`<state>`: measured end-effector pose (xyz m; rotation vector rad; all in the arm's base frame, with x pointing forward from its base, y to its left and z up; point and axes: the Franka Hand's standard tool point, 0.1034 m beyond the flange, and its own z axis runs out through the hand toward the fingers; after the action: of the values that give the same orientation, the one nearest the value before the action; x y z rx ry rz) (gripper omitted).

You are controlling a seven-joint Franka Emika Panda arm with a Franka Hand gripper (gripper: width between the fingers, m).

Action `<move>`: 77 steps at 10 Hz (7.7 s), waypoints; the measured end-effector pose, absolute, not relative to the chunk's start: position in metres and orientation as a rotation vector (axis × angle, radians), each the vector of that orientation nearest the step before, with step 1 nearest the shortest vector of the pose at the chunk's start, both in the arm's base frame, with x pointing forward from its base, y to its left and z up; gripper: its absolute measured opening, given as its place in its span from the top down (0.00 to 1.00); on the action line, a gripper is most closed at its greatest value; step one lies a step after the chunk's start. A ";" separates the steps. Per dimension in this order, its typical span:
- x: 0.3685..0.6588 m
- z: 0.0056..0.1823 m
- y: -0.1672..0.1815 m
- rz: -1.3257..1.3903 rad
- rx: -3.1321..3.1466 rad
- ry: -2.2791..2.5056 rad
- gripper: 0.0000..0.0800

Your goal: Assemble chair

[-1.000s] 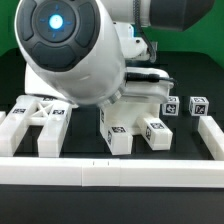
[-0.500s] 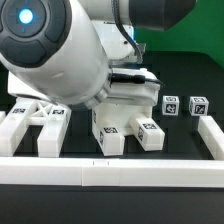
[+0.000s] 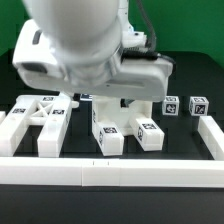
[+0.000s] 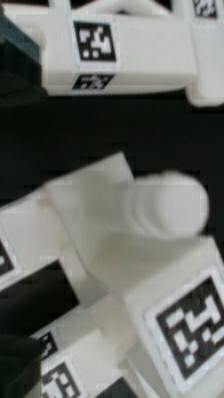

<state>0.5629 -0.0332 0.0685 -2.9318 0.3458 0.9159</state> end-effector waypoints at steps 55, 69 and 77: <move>0.575 0.028 -0.113 0.105 -3.114 0.029 0.64; 0.591 0.135 -0.068 -0.039 -3.106 -0.061 0.64; 0.590 0.133 -0.013 -0.042 -3.134 -0.238 0.64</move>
Offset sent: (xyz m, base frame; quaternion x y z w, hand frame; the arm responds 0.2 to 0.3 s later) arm 0.0000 0.0000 0.0000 0.0000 0.1296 0.0000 0.9916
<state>0.5899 -0.0127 0.1335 -3.1339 -0.2378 -0.0425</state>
